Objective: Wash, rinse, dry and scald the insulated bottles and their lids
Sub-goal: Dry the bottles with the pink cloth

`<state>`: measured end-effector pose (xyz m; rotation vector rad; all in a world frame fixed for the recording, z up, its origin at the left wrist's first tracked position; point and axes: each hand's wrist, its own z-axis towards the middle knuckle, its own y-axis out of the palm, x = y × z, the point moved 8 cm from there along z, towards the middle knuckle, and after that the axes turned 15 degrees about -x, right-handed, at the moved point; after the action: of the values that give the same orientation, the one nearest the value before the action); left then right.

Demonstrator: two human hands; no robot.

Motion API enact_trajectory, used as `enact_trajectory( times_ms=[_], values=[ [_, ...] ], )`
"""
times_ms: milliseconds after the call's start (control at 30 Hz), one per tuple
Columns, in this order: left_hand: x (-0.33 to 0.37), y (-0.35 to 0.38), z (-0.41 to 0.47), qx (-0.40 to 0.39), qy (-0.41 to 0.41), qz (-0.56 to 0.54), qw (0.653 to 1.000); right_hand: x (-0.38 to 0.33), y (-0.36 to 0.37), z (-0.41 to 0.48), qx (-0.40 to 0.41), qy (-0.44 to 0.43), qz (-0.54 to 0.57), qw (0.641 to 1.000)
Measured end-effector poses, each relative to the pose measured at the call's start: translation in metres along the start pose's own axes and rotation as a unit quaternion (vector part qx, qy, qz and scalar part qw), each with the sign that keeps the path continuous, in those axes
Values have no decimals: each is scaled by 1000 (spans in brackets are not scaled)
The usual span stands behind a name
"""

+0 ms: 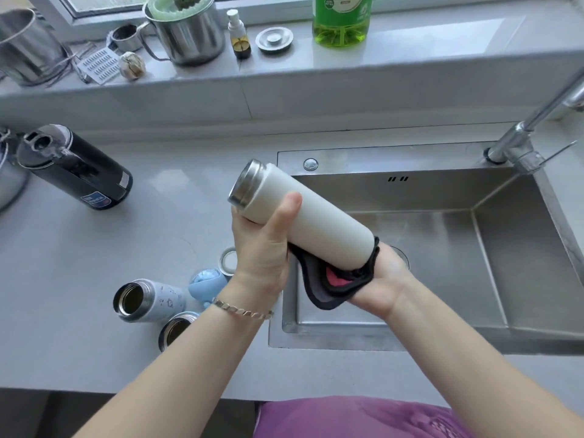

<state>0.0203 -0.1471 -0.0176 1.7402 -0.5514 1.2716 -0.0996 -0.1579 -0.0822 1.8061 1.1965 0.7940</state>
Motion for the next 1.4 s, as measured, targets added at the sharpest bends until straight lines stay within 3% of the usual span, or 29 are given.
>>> enact_trajectory(
  times_ms=[67, 133, 233, 300, 367, 467, 567, 667, 800, 933, 1000, 1100, 1200, 1267, 1300, 1400],
  values=[
    [0, 3, -4, -27, 11, 28, 999, -10, -10, -4, 48, -19, -15, 999],
    [2, 1, -8, -28, 26, 79, 996, -19, -20, -12, 116, -71, -119, 984],
    [1, 2, -16, -14, 28, 134, 991, -28, -17, -29, 193, -179, -384, 885],
    [-1, 4, -19, -14, 24, 154, 988, -27, -12, -36, 173, -249, -481, 823],
    [-2, 6, -18, -38, 18, 149, 988, -26, -10, -36, 129, -281, -500, 809],
    [-13, 15, -15, -135, -35, 103, 985, -35, -2, -30, 79, -258, -570, 776],
    [-30, 24, -16, -215, -122, 34, 968, -31, 15, -18, -59, -148, -594, 789],
    [-35, 26, -6, -219, -171, 30, 960, -23, 26, -16, -131, -95, -571, 805],
    [-38, 15, 0, -183, -216, 201, 938, -36, 9, -15, -47, -178, -481, 857],
    [-55, 22, -41, -267, -291, 373, 839, -48, -4, -22, 18, -251, -380, 890],
    [-68, 24, -48, -268, -289, 387, 833, -43, -1, -24, 34, -275, -399, 874],
    [-78, 22, -42, -247, -272, 331, 869, -32, 8, -27, 1, -274, -463, 843],
    [-70, 27, -35, -272, -239, 307, 880, -23, 21, -30, -87, -221, -460, 856],
    [-71, 26, -37, -288, -237, 329, 868, -29, 21, -33, -82, -251, -452, 852],
    [-75, 24, -39, -286, -239, 354, 858, -33, 21, -33, -49, -275, -485, 829],
    [-73, 17, -47, -235, -251, 483, 806, -40, 23, -33, 78, -315, -622, 713]
  ],
)
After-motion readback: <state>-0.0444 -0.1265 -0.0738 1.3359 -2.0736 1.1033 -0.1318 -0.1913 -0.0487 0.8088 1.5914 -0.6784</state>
